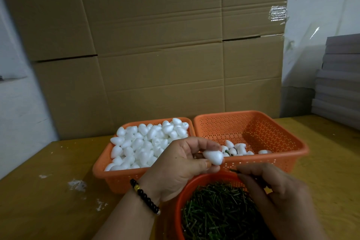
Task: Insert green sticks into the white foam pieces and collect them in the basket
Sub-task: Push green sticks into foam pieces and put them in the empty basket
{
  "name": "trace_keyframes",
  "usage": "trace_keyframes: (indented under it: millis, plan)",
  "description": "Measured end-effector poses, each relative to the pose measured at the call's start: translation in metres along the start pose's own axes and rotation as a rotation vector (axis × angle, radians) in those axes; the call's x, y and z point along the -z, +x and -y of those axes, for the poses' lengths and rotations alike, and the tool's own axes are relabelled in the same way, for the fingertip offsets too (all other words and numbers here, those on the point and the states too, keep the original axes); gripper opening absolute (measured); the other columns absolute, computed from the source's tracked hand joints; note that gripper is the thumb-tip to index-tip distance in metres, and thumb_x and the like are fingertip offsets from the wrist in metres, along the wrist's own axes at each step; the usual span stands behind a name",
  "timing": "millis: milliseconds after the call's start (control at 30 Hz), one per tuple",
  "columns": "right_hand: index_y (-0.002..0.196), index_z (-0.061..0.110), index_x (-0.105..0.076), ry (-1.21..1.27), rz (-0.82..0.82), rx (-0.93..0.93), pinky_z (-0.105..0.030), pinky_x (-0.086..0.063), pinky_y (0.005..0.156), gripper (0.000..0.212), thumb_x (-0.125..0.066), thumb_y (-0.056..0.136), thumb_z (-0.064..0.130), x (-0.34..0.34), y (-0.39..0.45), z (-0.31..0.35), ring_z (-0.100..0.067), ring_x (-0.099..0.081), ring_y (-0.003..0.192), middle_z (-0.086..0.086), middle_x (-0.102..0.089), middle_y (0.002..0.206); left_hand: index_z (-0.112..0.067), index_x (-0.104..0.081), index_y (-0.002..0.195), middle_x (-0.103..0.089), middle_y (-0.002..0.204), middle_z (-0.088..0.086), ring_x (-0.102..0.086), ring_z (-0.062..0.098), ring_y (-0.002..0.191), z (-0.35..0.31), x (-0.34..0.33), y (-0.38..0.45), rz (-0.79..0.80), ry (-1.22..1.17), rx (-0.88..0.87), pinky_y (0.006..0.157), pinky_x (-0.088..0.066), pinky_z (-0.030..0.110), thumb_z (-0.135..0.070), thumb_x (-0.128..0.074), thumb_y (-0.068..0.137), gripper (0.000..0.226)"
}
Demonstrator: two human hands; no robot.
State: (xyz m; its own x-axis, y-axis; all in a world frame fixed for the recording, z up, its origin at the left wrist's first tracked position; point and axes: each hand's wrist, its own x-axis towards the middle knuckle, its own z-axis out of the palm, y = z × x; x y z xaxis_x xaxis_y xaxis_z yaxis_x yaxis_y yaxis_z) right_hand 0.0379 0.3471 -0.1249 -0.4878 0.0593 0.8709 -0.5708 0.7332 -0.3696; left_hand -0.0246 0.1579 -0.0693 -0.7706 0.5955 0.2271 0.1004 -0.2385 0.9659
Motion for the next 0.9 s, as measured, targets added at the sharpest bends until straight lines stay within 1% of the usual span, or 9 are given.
trace_keyframes:
  millis: [67, 133, 267, 367, 467, 600, 733, 833, 900]
  plan:
    - [0.085, 0.019, -0.072, 0.010, -0.014, -0.010, -0.001, -0.039, 0.067, 0.011, -0.071, 0.074, 0.017, 0.000, 0.000, 0.000, 0.012, -0.057, 0.075, 0.019, -0.063, 0.082, 0.001, -0.067, 0.101, -0.068, 0.109, 0.014, -0.065, 0.027, 0.100, 0.000, -0.001, 0.000, 0.008, 0.012, 0.005, 0.080, -0.057, 0.029, 0.023, -0.058, 0.078, 0.033]
    - [0.087, 0.023, -0.069, 0.025, -0.025, 0.006, -0.003, -0.040, 0.069, 0.007, -0.067, 0.080, 0.023, 0.000, 0.001, 0.001, 0.010, -0.056, 0.077, 0.020, -0.061, 0.085, 0.002, -0.066, 0.100, -0.068, 0.107, 0.014, -0.065, 0.028, 0.100, 0.001, -0.003, 0.000, 0.020, 0.036, 0.002, 0.080, -0.057, 0.028, 0.024, -0.060, 0.077, 0.033]
    - [0.091, 0.026, -0.067, 0.059, -0.066, 0.003, -0.005, -0.041, 0.071, 0.012, -0.067, 0.080, 0.019, 0.001, 0.002, 0.003, 0.006, -0.059, 0.081, 0.018, -0.063, 0.091, 0.002, -0.063, 0.101, -0.066, 0.104, 0.014, -0.067, 0.030, 0.097, 0.005, -0.006, 0.000, 0.019, 0.004, 0.014, 0.075, -0.057, 0.028, 0.023, -0.059, 0.077, 0.032]
    - [0.094, 0.028, -0.067, 0.087, -0.061, 0.008, -0.010, -0.045, 0.070, 0.013, -0.059, 0.083, 0.026, 0.002, 0.002, 0.006, 0.003, -0.062, 0.084, 0.016, -0.065, 0.094, 0.001, -0.063, 0.102, -0.066, 0.105, 0.015, -0.068, 0.030, 0.095, 0.008, -0.009, 0.001, 0.035, -0.032, 0.044, 0.074, -0.057, 0.028, 0.019, -0.060, 0.079, 0.030]
    - [0.092, 0.026, -0.068, 0.087, -0.056, 0.006, -0.014, -0.048, 0.068, 0.014, -0.058, 0.083, 0.028, 0.003, 0.002, 0.006, 0.003, -0.063, 0.082, 0.016, -0.066, 0.093, 0.000, -0.061, 0.103, -0.066, 0.104, 0.015, -0.068, 0.028, 0.093, 0.010, -0.010, 0.001, 0.044, -0.046, 0.064, 0.073, -0.057, 0.028, 0.015, -0.063, 0.078, 0.029]
    - [0.087, 0.026, -0.066, 0.060, -0.071, 0.015, -0.005, -0.041, 0.070, 0.009, -0.058, 0.082, 0.028, 0.002, 0.004, 0.007, 0.007, -0.059, 0.080, 0.016, -0.064, 0.087, 0.001, -0.059, 0.105, -0.067, 0.102, 0.015, -0.069, 0.029, 0.092, 0.011, -0.010, 0.002, 0.049, -0.069, 0.066, 0.073, -0.057, 0.029, 0.015, -0.062, 0.080, 0.028]
    - [0.085, 0.027, -0.064, 0.058, -0.073, 0.016, -0.005, -0.040, 0.070, 0.007, -0.058, 0.082, 0.028, 0.002, 0.003, 0.005, 0.007, -0.057, 0.079, 0.017, -0.061, 0.085, 0.001, -0.061, 0.104, -0.067, 0.102, 0.015, -0.069, 0.029, 0.092, 0.011, -0.009, 0.002, 0.051, -0.064, 0.071, 0.073, -0.057, 0.029, 0.014, -0.062, 0.080, 0.027]
    - [0.082, 0.022, -0.066, 0.059, -0.050, 0.010, -0.004, -0.039, 0.070, 0.010, -0.058, 0.081, 0.029, 0.000, 0.002, 0.004, 0.008, -0.056, 0.078, 0.017, -0.060, 0.084, 0.001, -0.062, 0.102, -0.068, 0.100, 0.014, -0.069, 0.028, 0.090, 0.011, -0.010, 0.001, 0.056, -0.048, 0.071, 0.073, -0.058, 0.029, 0.015, -0.062, 0.080, 0.027]
    - [0.081, 0.022, -0.066, 0.042, -0.041, 0.008, -0.003, -0.039, 0.071, 0.007, -0.062, 0.081, 0.027, 0.000, 0.002, 0.003, 0.009, -0.055, 0.079, 0.018, -0.059, 0.084, 0.000, -0.062, 0.101, -0.068, 0.098, 0.013, -0.068, 0.026, 0.089, 0.012, -0.011, 0.001, 0.058, -0.041, 0.072, 0.073, -0.058, 0.029, 0.015, -0.061, 0.080, 0.026]
